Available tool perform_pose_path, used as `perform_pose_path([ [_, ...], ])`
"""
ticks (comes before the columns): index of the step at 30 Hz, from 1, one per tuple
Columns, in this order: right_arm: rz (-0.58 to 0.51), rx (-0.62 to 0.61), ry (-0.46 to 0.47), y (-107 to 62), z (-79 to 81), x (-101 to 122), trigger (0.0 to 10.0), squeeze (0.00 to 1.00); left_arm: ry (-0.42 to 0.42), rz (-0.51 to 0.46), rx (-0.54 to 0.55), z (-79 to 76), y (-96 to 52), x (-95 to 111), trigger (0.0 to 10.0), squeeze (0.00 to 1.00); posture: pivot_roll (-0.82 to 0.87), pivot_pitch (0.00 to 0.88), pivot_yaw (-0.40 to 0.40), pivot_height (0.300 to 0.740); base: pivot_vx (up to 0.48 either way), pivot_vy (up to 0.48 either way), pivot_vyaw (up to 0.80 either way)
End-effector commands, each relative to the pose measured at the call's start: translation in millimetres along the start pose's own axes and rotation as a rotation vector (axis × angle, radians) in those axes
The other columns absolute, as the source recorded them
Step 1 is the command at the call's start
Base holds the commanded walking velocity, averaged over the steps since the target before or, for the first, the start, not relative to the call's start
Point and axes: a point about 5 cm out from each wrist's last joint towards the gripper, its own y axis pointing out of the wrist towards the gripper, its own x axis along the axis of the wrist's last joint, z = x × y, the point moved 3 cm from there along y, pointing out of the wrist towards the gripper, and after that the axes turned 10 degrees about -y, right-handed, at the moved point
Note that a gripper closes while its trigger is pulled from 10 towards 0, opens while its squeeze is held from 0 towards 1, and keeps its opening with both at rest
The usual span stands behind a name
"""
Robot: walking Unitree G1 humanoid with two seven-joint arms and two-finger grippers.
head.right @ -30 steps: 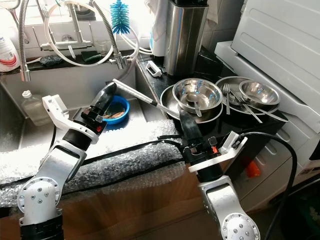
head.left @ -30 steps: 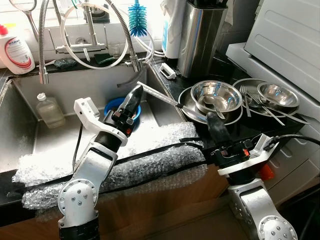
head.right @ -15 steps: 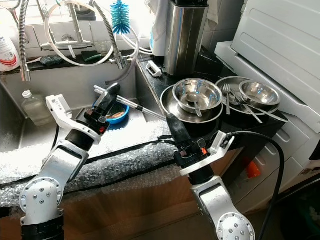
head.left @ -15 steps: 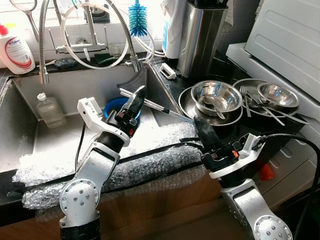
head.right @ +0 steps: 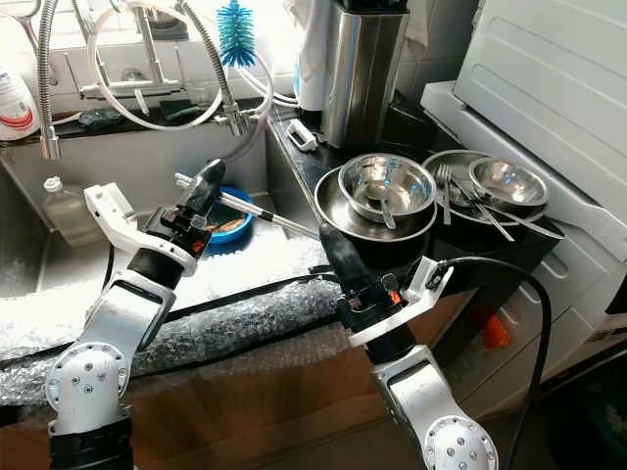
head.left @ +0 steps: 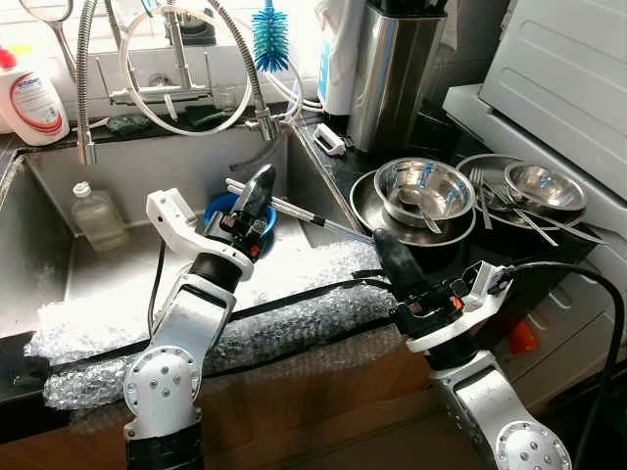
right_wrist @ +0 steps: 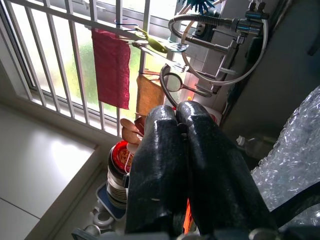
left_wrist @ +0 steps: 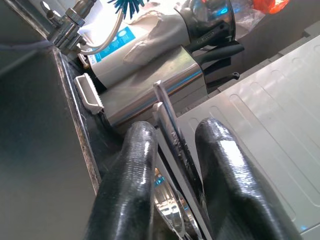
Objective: Kitchen organization
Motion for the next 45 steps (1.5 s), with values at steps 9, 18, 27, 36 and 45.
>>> perform_pose_path([
  [9, -0.022, 0.005, 0.001, 1.2, -1.6, 4, 10.0, 0.0, -0.031, -0.004, -0.019, -5.1, 4.5, 0, 0.0, 0.0, -0.09, 0.0, -0.062, 0.74, 0.0, 0.0, 0.0],
  [18, -0.079, -0.036, -0.005, 0.1, -8.0, 13, 10.0, 0.0, -0.074, -0.028, -0.015, -5.0, 5.5, 3, 0.0, 0.0, -0.08, 0.0, -0.065, 0.74, 0.0, 0.0, 0.0],
  [27, -0.108, -0.045, -0.018, 0.2, -8.5, 17, 10.0, 1.0, -0.061, -0.02, 0.001, -3.2, 5.2, 1, 0.0, 0.0, -0.08, 0.0, -0.066, 0.74, 0.0, 0.0, 0.0],
  [36, -0.106, -0.052, -0.013, 1.0, -9.4, 15, 10.0, 1.0, -0.079, -0.107, -0.003, -7.2, 8.9, 20, 0.0, 0.0, -0.08, 0.0, -0.062, 0.74, 0.0, 0.0, 0.0],
  [45, -0.076, -0.061, -0.032, 2.1, -10.1, 12, 10.0, 0.0, -0.054, -0.45, 0.011, -21.8, 10.7, 97, 0.0, 0.0, -0.08, 0.0, -0.065, 0.74, 0.0, 0.0, 0.0],
])
